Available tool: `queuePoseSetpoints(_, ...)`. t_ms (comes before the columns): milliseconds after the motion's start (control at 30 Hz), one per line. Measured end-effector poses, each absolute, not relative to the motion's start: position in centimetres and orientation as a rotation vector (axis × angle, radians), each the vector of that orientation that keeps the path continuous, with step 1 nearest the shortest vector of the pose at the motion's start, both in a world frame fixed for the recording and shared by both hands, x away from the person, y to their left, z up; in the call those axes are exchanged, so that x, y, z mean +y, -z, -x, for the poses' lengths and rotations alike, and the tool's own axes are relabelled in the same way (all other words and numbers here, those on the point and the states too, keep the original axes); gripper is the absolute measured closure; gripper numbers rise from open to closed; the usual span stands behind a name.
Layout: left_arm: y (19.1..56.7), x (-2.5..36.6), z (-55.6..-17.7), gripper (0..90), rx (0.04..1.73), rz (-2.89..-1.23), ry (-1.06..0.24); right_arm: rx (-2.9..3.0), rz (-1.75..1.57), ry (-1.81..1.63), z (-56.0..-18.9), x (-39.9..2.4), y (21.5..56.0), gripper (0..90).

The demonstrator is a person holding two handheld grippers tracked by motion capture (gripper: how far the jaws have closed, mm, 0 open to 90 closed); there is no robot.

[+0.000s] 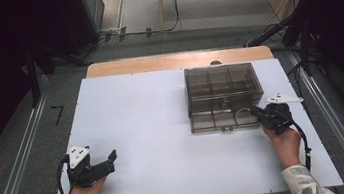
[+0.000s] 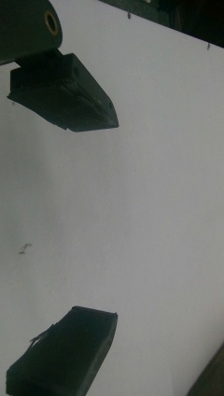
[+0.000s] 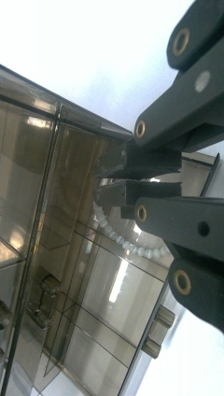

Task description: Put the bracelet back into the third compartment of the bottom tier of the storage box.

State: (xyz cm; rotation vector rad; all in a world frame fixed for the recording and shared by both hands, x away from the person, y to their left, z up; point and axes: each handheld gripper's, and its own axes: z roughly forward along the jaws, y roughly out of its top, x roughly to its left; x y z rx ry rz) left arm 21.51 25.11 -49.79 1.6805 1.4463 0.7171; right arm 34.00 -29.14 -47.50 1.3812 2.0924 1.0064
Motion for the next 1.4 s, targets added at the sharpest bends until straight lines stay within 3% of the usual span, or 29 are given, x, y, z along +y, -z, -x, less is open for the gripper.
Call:
queuePoseSetpoints(1033, 49.80, 25.07, -21.52, 7.4, 1.446, -1.682, -0.712, 2.094, -1.420, -0.962, -34.26, -29.28, 47.94, 82.4)
queuePoseSetpoints(1400, 49.78, 25.07, -21.52, 7.4, 1.447, -1.682, -0.715, 2.104, -1.395, -0.997, -34.02, -29.15, 47.64, 76.9)
